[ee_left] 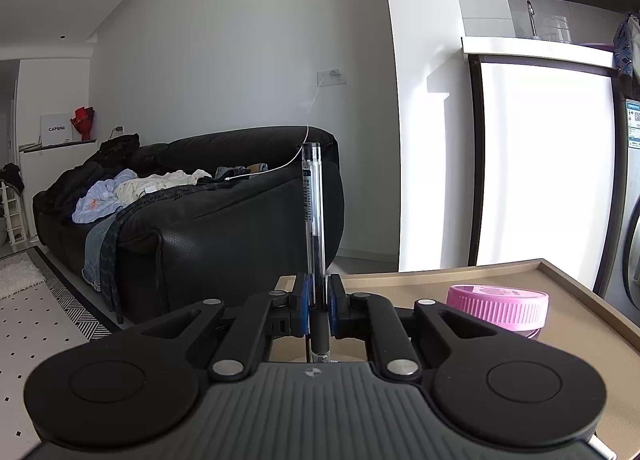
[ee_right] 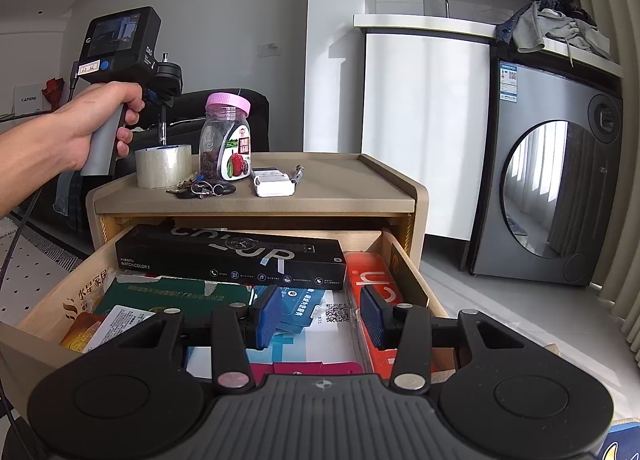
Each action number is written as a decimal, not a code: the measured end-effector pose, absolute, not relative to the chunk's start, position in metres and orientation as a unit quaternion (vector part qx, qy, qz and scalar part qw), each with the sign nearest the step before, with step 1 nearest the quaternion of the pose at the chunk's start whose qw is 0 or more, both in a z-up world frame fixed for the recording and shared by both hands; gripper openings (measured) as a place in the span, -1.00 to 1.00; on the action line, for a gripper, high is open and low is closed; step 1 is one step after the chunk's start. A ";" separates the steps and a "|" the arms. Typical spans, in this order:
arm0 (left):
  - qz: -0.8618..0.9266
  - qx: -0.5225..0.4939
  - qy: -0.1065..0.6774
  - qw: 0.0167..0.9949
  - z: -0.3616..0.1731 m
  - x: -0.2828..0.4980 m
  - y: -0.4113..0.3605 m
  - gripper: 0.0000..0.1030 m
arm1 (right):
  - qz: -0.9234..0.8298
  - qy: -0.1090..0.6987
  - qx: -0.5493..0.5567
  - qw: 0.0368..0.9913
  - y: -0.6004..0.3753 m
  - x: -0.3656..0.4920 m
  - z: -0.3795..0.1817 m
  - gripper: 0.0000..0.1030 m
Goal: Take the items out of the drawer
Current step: 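Lift the pen upright and carry it above the clear tape roll, then lower the pen into the tape roll's hole and open the left gripper, then move the right tool to the drawer front's black ring pull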
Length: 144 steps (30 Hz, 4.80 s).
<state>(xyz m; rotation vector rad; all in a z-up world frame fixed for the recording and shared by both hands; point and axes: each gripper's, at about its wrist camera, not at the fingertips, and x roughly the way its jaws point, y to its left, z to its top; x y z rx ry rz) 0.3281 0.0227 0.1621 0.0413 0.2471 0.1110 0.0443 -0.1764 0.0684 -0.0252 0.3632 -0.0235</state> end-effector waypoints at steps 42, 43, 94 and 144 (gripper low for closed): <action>0.055 0.025 0.125 0.990 0.164 0.295 0.021 0.45 | -0.012 0.177 -0.007 0.984 -0.181 0.039 0.070 -0.08; 0.056 0.023 0.126 0.990 0.165 0.292 0.020 0.49 | -0.011 0.176 -0.007 0.984 -0.181 0.039 0.070 -0.08; 0.012 0.002 0.163 0.987 0.144 0.123 -0.007 1.00 | 0.001 0.144 -0.014 0.989 -0.173 -0.043 0.088 0.08; -0.003 -0.010 0.170 0.985 0.101 -0.028 0.014 1.00 | 0.025 0.138 -0.038 0.989 -0.138 -0.091 0.053 0.36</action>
